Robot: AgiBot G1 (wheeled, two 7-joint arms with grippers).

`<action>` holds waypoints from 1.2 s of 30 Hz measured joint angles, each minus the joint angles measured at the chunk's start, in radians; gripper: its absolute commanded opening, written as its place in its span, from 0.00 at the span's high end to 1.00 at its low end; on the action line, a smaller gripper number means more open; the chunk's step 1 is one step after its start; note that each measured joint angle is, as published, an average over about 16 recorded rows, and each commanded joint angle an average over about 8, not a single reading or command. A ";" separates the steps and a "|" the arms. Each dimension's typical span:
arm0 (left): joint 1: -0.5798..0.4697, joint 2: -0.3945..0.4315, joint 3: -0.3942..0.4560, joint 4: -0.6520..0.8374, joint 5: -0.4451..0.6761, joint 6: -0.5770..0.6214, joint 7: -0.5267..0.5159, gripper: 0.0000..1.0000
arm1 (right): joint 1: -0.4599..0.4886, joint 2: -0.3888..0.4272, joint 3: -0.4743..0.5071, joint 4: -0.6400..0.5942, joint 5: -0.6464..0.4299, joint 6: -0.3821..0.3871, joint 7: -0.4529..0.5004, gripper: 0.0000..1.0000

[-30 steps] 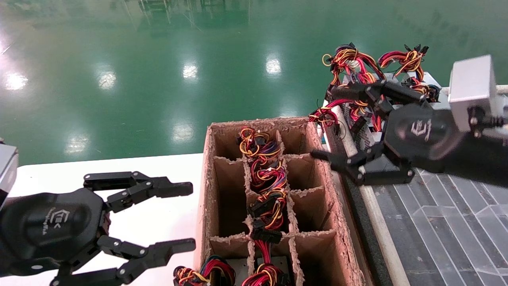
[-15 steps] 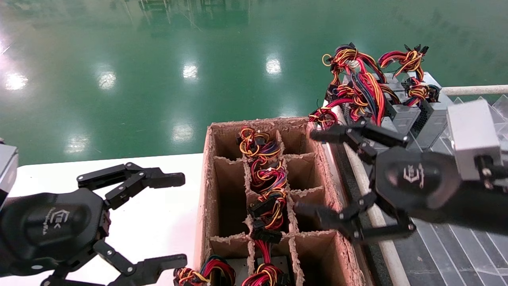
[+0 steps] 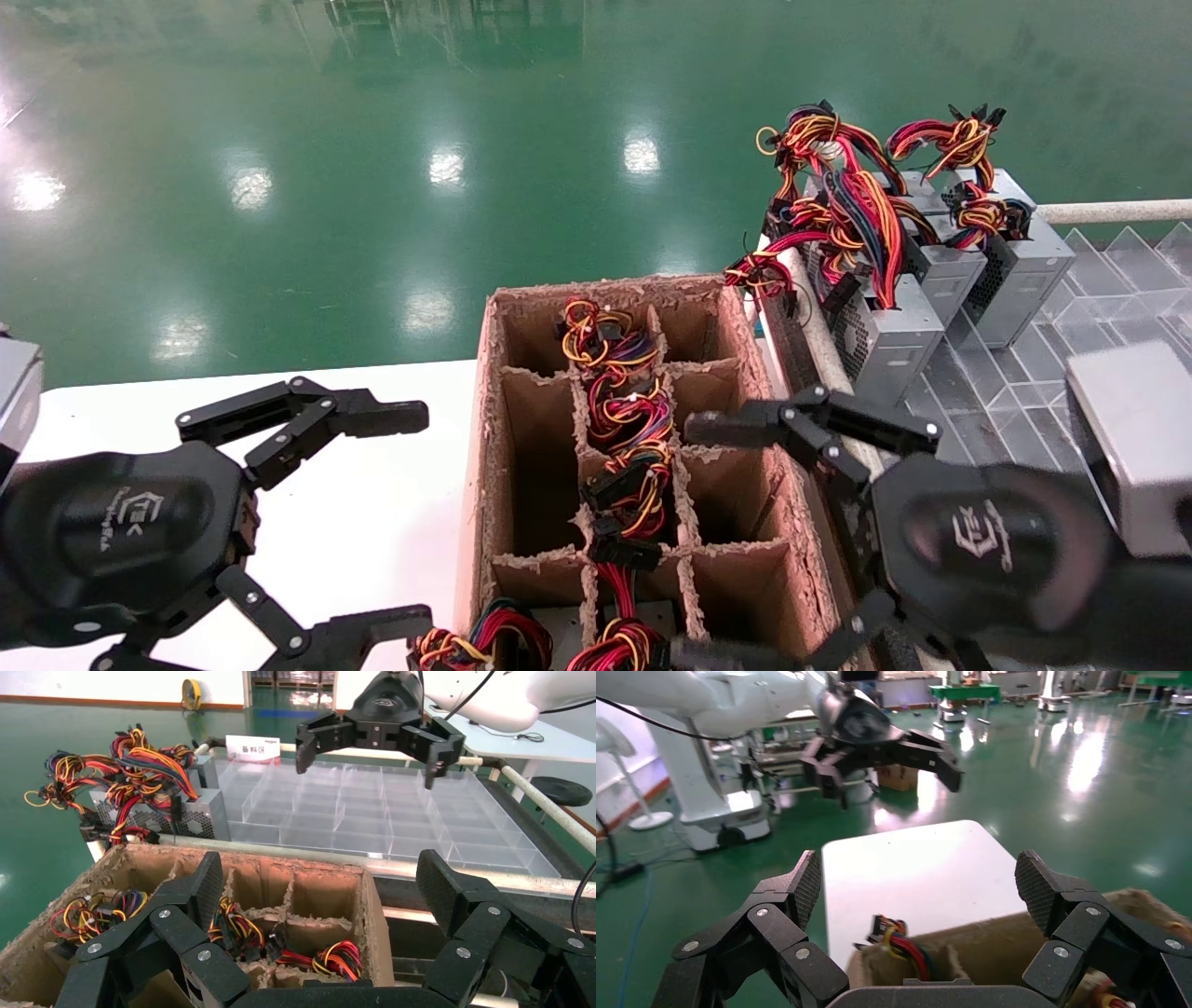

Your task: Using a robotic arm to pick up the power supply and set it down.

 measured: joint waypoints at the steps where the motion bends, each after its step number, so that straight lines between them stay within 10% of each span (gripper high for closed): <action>1: 0.000 0.000 0.000 0.000 0.000 0.000 0.000 0.00 | -0.003 0.000 0.000 0.001 0.003 -0.002 0.001 0.00; 36: 0.000 0.000 0.000 0.000 0.000 0.000 0.000 0.00 | -0.002 0.000 -0.001 0.001 0.001 -0.001 0.002 0.00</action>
